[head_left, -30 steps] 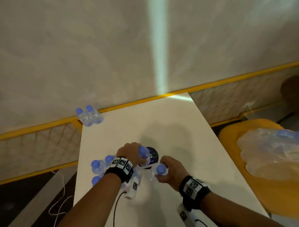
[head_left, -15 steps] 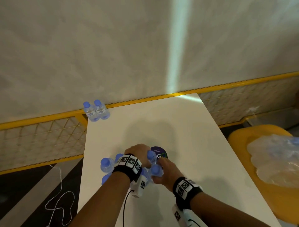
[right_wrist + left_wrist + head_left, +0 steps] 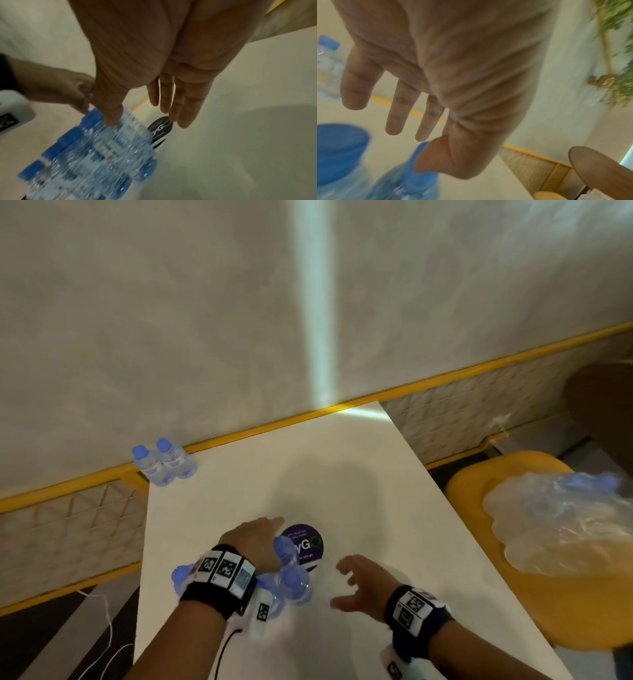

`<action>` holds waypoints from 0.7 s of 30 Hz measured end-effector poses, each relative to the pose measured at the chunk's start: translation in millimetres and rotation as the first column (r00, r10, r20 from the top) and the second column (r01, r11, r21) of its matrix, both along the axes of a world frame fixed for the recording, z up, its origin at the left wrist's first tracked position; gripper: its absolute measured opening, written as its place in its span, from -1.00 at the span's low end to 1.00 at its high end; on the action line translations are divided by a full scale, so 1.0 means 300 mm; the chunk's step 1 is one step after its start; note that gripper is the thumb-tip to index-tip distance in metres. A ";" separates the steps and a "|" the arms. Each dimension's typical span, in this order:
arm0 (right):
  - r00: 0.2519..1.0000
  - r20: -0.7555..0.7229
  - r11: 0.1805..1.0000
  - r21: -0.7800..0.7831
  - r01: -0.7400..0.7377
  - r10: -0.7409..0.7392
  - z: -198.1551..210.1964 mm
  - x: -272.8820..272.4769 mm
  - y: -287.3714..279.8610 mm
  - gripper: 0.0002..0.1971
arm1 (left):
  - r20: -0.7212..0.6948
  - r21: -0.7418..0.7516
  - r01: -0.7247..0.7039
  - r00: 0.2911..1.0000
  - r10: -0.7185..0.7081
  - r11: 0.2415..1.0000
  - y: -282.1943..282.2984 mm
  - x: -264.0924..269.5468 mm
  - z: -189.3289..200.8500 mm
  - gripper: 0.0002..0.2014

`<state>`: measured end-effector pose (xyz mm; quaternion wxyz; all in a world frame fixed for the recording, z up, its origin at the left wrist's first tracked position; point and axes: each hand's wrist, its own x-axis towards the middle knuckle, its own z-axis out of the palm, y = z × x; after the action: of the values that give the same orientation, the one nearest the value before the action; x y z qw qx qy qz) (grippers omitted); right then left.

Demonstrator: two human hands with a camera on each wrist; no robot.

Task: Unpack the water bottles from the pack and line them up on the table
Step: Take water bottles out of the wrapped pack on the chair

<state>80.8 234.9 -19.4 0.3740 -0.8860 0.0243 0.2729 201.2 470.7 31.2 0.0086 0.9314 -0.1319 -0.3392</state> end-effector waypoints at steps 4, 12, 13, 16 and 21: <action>0.989 -0.051 0.989 -0.047 0.140 -0.142 0.009 -0.130 -0.343 -0.65 | 0.164 -0.092 0.070 0.985 -0.054 0.993 -0.168 -0.078 0.154 -0.31; 0.661 0.046 0.649 -0.152 0.746 -0.749 -0.022 -0.372 -1.077 -0.94 | -0.187 -0.537 0.217 0.912 -0.366 0.815 -0.914 -0.347 0.143 -0.56; 0.612 0.056 0.599 -0.152 0.786 -0.789 -0.048 -0.376 -1.154 -0.86 | -0.250 -0.535 0.228 0.877 -0.410 0.814 -1.013 -0.380 0.113 -0.55; 0.578 0.111 0.561 -0.148 0.814 -0.809 -0.080 -0.341 -1.320 -0.69 | -0.327 -0.546 0.268 0.804 -0.497 0.794 -1.276 -0.471 0.029 -0.44; 0.644 0.039 0.620 -0.232 0.750 -0.764 -0.189 -0.192 -1.486 -0.62 | -0.334 -0.592 0.135 0.856 -0.394 0.795 -1.602 -0.529 -0.122 -0.21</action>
<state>23.2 -210.7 -76.2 0.3493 -0.8207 0.4377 0.1134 42.6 -9.8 -5.5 0.2556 0.7585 -0.3506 -0.4862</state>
